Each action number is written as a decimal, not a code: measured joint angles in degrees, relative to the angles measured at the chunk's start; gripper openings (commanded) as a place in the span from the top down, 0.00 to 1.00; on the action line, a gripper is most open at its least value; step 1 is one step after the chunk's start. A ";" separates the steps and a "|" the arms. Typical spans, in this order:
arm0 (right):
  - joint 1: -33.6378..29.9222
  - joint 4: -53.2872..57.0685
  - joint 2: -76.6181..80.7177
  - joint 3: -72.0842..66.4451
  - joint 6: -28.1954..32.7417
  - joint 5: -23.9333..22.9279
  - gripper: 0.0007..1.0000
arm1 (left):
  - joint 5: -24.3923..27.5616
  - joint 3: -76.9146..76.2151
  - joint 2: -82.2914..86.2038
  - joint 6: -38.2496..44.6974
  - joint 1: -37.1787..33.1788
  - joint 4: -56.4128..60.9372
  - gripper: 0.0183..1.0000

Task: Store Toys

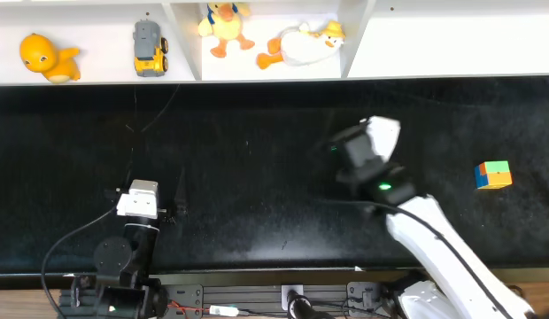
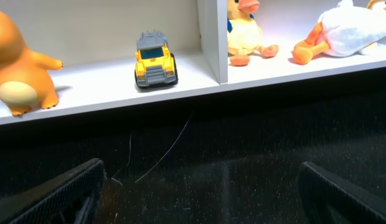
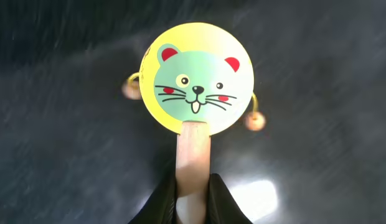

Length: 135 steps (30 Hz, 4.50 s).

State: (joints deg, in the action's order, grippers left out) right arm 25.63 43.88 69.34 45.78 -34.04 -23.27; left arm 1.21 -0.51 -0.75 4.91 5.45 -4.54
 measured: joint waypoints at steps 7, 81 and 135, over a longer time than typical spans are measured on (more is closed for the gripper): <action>-18.03 -0.39 0.57 5.09 20.65 6.25 0.96 | 0.02 0.00 0.00 0.00 0.00 0.00 0.00; -27.96 11.82 -16.13 1.31 42.58 15.50 0.00 | 0.02 0.00 0.00 0.00 0.00 0.00 0.00; -70.51 -17.44 17.18 1.03 74.95 34.67 0.61 | 0.00 0.00 0.00 0.00 0.00 0.00 0.00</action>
State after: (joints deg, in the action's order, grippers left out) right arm -44.88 26.44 86.52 46.81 40.91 11.40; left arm 1.21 -0.51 -0.75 4.91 5.45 -4.54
